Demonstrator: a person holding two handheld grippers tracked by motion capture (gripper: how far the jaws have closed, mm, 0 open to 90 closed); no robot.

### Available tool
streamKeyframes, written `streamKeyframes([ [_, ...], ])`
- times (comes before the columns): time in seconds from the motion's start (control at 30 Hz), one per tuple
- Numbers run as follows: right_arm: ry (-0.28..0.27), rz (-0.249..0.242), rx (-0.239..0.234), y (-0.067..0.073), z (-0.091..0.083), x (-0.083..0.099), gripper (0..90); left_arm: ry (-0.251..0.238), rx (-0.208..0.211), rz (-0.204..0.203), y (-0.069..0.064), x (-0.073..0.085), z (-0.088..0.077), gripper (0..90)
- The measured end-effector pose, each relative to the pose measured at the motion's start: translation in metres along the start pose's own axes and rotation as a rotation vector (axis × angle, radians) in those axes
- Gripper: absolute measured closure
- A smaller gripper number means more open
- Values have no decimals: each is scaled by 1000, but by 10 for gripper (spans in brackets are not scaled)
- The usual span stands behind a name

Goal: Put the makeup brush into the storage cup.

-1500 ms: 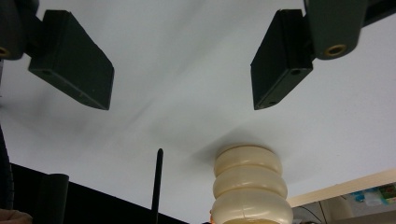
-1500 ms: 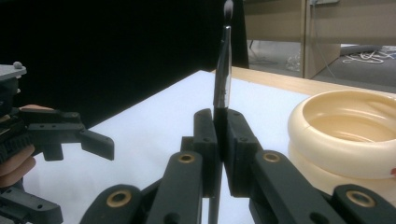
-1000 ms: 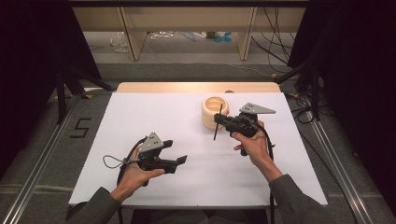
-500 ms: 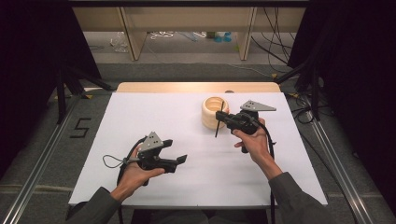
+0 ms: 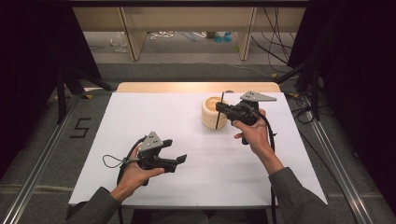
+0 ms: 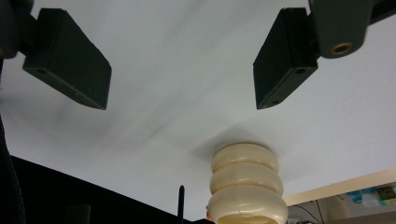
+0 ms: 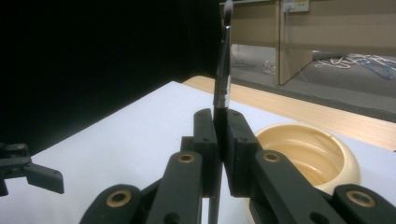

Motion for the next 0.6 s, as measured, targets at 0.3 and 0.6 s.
streamKeyframes([
  [0.3,13,1,10,-8,2,-3,850,1,-5,-11,1,0,0,189],
  [0.6,15,4,14,-12,2,-10,850,-5,-5,-20,2,-1,-1,189],
])
Point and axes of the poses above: each handheld gripper's, and its own axes: z roughly forward along the jaws, x roughly out of its underside, y roughly to its left, the point moved 10 cm from there along z, roughly forward along the jaws, and after that the axes turned 11 degrees about -z, right-handed, at the moved point
